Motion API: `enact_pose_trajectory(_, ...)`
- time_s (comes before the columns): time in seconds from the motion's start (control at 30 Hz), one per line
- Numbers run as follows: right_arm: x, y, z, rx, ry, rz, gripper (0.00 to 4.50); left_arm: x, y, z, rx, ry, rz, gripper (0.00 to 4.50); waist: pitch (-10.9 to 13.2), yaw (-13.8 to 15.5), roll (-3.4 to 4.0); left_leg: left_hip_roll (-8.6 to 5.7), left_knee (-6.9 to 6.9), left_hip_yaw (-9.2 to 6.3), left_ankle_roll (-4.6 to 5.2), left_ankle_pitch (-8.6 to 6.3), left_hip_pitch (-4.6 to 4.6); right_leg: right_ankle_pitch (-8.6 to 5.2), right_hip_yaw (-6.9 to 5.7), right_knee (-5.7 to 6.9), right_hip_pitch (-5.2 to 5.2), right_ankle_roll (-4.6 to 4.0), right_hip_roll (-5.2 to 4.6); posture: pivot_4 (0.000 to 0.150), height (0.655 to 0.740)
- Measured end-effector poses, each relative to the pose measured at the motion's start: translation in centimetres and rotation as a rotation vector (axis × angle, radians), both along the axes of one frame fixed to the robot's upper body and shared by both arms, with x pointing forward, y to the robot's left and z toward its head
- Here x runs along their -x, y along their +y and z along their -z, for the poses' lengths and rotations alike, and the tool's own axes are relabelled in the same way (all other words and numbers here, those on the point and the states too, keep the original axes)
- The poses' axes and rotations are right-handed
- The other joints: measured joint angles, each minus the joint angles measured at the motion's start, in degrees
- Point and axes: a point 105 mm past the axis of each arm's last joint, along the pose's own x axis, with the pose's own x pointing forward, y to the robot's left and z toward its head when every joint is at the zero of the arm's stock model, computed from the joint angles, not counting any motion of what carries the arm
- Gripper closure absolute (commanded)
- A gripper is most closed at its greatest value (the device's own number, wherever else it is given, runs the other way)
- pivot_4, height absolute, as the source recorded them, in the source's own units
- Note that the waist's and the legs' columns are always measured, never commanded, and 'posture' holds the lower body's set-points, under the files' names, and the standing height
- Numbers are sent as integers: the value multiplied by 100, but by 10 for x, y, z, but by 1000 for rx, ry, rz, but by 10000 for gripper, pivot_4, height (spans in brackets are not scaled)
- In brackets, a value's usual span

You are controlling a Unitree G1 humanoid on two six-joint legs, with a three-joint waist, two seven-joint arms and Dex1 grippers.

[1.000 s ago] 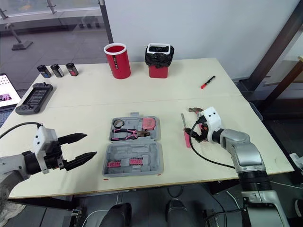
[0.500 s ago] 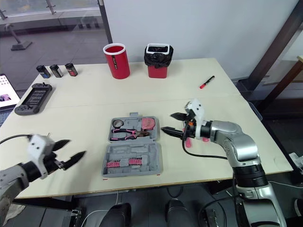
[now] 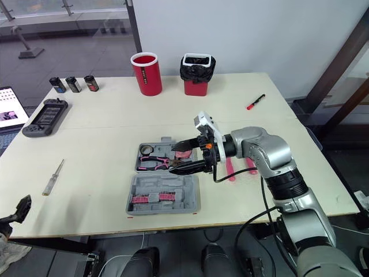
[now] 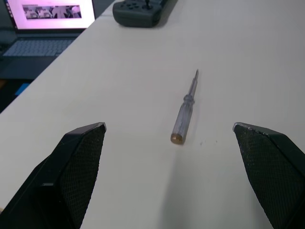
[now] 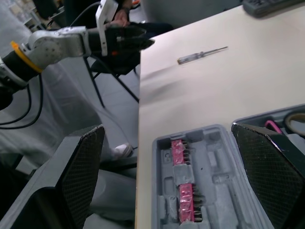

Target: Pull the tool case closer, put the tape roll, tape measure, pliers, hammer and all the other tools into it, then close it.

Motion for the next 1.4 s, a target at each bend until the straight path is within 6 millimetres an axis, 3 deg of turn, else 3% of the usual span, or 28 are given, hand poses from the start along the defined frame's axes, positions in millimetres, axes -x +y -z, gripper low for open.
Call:
enact_pose_trajectory(0.1,6,0,-7,11,-23,-36,136,2,3,-8,-6,-14,14,0,0,-20,-3,0,-3,1,-1,-1,-5,0,0,-4,-2,0,0,1500,7400)
enact_pose_trajectory(0.23,10,-2,-10,21,-41,-58,136,20,1,-8,-10,11,33,0,1,-82,-5,1,-5,9,-2,-3,-7,0,3,-7,-7,0,-3,1500,7400)
enact_pose_trajectory(0.43,2,-3,-4,26,-75,-83,136,86,1,7,20,51,-11,0,5,-154,-17,2,3,8,-7,-8,-6,-9,-1,-12,-31,11,-9,1500,7400)
enact_pose_trajectory(0.57,-7,-6,0,52,-86,-109,136,128,2,13,24,76,-88,0,7,-211,-14,2,2,10,-32,-24,-9,-10,-3,-91,-17,13,-13,1500,7400)
enact_pose_trajectory(0.77,-8,-2,-3,46,-107,-158,136,135,3,13,7,75,-96,0,5,-197,-18,-3,8,20,-53,-39,-28,5,-3,-104,-21,-11,-24,1500,7400)
enact_pose_trajectory(0.87,-6,-2,-4,49,-94,-153,136,118,12,9,-30,97,-51,0,7,-168,-15,-1,0,12,-40,-38,-34,3,-4,-77,-36,-8,-14,1500,7400)
enact_pose_trajectory(1.1,4,3,-16,37,-122,-119,136,23,31,-6,-119,163,147,0,9,-68,-11,1,10,-1,-36,-34,-48,0,-3,1,-59,0,0,1500,7400)
enact_pose_trajectory(1.2,6,2,-14,33,-122,-81,136,-19,37,-7,-87,194,196,0,8,-50,-12,1,10,-9,-36,-33,-38,1,-5,9,-53,-2,6,1500,7400)
enact_pose_trajectory(1.4,4,-8,-10,47,-123,-1,136,-69,30,4,43,241,314,0,9,-56,-11,1,0,-7,-37,-32,-36,2,-4,9,-51,8,9,1500,7400)
